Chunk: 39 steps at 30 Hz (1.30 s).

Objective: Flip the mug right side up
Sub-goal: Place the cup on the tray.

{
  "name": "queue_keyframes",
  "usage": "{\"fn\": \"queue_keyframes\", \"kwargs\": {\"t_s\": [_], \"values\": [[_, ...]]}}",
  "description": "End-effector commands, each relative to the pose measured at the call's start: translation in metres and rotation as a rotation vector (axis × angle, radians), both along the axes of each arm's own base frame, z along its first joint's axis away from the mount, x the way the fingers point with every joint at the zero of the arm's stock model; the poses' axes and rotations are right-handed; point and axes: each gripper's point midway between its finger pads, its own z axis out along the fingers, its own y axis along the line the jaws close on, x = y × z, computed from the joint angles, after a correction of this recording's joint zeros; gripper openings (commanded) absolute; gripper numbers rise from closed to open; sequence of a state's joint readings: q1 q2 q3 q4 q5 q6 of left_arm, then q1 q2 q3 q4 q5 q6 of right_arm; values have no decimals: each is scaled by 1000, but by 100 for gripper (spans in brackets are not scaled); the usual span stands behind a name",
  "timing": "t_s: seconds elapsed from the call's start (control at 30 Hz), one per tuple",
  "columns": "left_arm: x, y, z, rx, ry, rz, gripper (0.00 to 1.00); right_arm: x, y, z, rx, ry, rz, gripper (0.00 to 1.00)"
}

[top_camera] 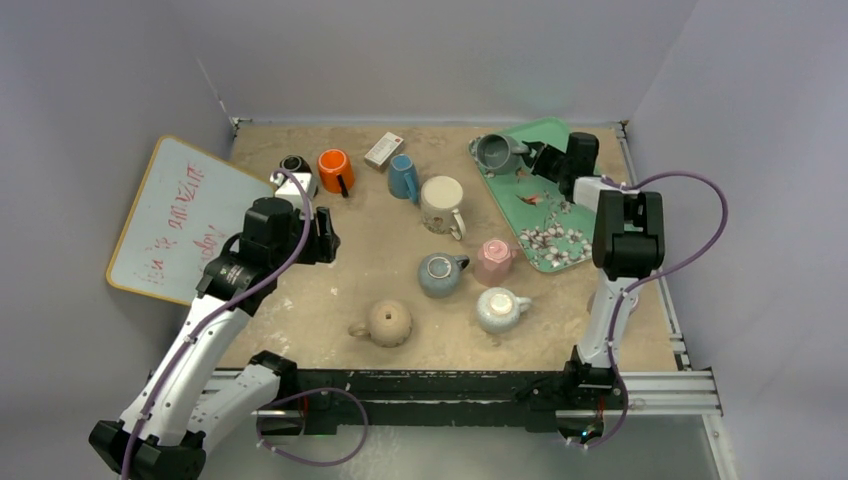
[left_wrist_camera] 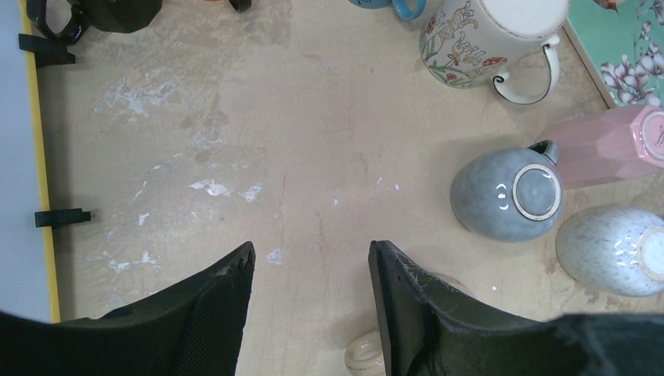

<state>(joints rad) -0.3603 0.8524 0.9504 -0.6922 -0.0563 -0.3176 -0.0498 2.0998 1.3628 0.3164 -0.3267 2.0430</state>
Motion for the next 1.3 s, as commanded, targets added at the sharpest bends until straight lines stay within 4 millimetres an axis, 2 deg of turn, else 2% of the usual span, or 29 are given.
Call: {"fn": "queue_keyframes", "kwargs": {"t_s": [0.0, 0.17, 0.47, 0.57, 0.77, 1.0, 1.13, 1.27], "values": [[2, 2, -1, 20, -8, -3, 54, 26, 6, 73, 70, -192, 6, 0], [1, 3, -1, 21, -4, -1, 54, 29, 10, 64, 120, -160, 23, 9], [2, 5, -2, 26, -6, 9, 54, 28, 13, 57, 128, -119, 45, 38], [2, 5, -1, 27, -8, 11, 54, 26, 14, 56, 120, -109, 50, 44], [2, 7, -2, 35, -4, 18, 54, 19, 13, 54, 101, -86, 49, 48], [1, 7, 0, 31, -11, 15, 54, 9, 9, 70, 16, -134, 60, 49], [0, 6, 0, 25, -10, 12, 54, 0, 8, 84, -120, -202, 100, 47], [0, 5, 0, 22, -6, 9, 54, -10, 11, 85, -319, -264, 215, 44]]}}
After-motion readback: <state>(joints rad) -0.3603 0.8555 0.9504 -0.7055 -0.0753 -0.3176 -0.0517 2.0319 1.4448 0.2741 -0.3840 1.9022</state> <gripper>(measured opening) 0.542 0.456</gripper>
